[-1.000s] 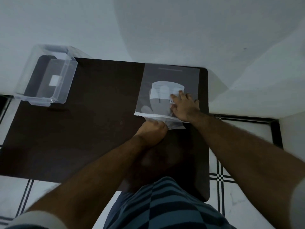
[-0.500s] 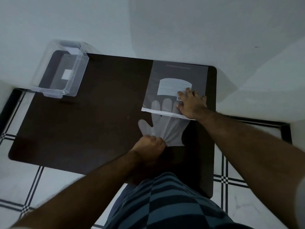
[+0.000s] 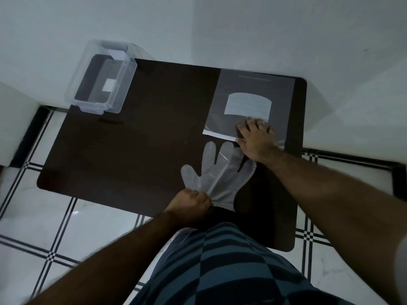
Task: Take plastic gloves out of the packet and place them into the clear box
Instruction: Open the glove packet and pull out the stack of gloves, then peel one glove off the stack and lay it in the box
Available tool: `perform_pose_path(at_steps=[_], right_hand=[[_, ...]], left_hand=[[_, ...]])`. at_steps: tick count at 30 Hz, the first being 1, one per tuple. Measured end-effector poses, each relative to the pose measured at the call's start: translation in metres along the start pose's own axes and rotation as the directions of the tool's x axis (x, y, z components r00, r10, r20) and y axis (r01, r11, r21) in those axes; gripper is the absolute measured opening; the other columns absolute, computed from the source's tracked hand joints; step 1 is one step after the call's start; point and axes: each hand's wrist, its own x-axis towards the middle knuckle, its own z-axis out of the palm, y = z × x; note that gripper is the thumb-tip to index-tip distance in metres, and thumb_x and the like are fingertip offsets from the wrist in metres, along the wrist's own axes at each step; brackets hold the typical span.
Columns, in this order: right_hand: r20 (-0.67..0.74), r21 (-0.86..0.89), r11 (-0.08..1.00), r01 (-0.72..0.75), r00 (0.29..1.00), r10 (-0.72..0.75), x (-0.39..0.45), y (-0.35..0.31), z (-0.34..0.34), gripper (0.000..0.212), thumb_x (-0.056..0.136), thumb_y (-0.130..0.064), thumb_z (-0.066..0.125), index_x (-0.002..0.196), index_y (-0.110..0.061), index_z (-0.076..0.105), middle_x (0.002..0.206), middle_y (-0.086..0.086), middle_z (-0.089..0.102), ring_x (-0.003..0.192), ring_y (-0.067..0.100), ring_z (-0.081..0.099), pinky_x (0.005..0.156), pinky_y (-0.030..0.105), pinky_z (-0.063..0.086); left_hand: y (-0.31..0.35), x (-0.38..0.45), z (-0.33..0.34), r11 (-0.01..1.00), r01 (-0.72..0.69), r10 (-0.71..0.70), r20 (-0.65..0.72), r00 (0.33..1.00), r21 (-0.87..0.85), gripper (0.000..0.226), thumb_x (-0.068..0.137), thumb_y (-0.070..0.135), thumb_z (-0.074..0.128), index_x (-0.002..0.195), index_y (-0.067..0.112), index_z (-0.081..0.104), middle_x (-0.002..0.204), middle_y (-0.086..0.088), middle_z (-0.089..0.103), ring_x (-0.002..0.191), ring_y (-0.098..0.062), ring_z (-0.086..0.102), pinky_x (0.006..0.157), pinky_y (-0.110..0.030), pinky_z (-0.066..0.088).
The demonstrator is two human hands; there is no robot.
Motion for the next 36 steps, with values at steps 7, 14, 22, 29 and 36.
perform_pose_path(at_steps=[7, 14, 22, 29, 36], right_hand=[[-0.139, -0.049, 0.988, 0.147, 0.978, -0.153, -0.039, -0.033, 0.015, 0.063, 0.106, -0.055, 0.042, 0.161, -0.023, 0.035, 0.17, 0.011, 0.031, 0.158, 0.04, 0.025, 0.125, 0.068, 0.023], [-0.169, 0.061, 0.987, 0.152, 0.976, -0.14, -0.129, -0.072, 0.065, 0.071, 0.108, -0.057, 0.03, 0.166, -0.017, 0.026, 0.176, 0.011, 0.021, 0.163, 0.033, 0.012, 0.13, 0.058, 0.001], [-0.111, 0.005, 0.995, 0.099, 0.989, -0.098, -0.203, -0.097, 0.12, 0.073, 0.108, -0.055, 0.023, 0.168, -0.015, 0.015, 0.177, 0.01, 0.015, 0.164, 0.025, 0.004, 0.13, 0.058, 0.001], [-0.062, 0.037, 0.998, -0.045, 0.997, 0.047, -0.221, -0.109, 0.138, 0.074, 0.108, -0.058, 0.022, 0.167, -0.018, 0.003, 0.177, 0.007, 0.002, 0.163, 0.027, -0.002, 0.128, 0.058, -0.006], [-0.125, 0.068, 0.996, -0.064, 0.989, 0.072, -0.225, -0.138, 0.13, 0.08, 0.106, -0.066, 0.022, 0.168, -0.017, 0.014, 0.177, 0.009, 0.01, 0.164, 0.027, 0.001, 0.13, 0.057, 0.0]], left_hand=[[0.006, -0.022, 0.003, 1.0, -0.009, 0.009, 0.047, 0.999, -0.019, 0.014, 0.092, 0.027, 0.074, 0.085, 0.015, 0.071, 0.074, -0.003, 0.064, 0.056, -0.021, 0.061, 0.054, -0.036, 0.058], [0.015, -0.048, 0.003, 0.995, 0.079, -0.08, -0.014, 0.997, -0.068, 0.052, 0.097, 0.043, 0.069, 0.133, 0.006, 0.071, 0.105, -0.007, 0.078, 0.072, -0.024, 0.072, 0.064, -0.035, 0.06], [-0.016, -0.08, 0.001, 0.964, 0.259, -0.232, 0.294, 0.927, -0.054, 0.086, 0.105, 0.074, 0.03, 0.172, 0.022, 0.014, 0.178, -0.004, 0.02, 0.165, -0.023, 0.013, 0.132, -0.058, 0.011], [-0.021, -0.096, 0.004, 0.969, 0.244, -0.213, 0.381, 0.9, -0.034, 0.098, 0.099, 0.086, 0.018, 0.171, 0.023, -0.002, 0.179, -0.001, -0.002, 0.166, -0.019, -0.006, 0.13, -0.061, -0.01], [-0.014, -0.102, 0.0, 0.959, 0.271, -0.227, 0.342, 0.912, -0.086, 0.095, 0.102, 0.081, 0.021, 0.171, 0.02, -0.004, 0.178, 0.001, -0.006, 0.164, -0.015, -0.012, 0.132, -0.056, -0.009]])
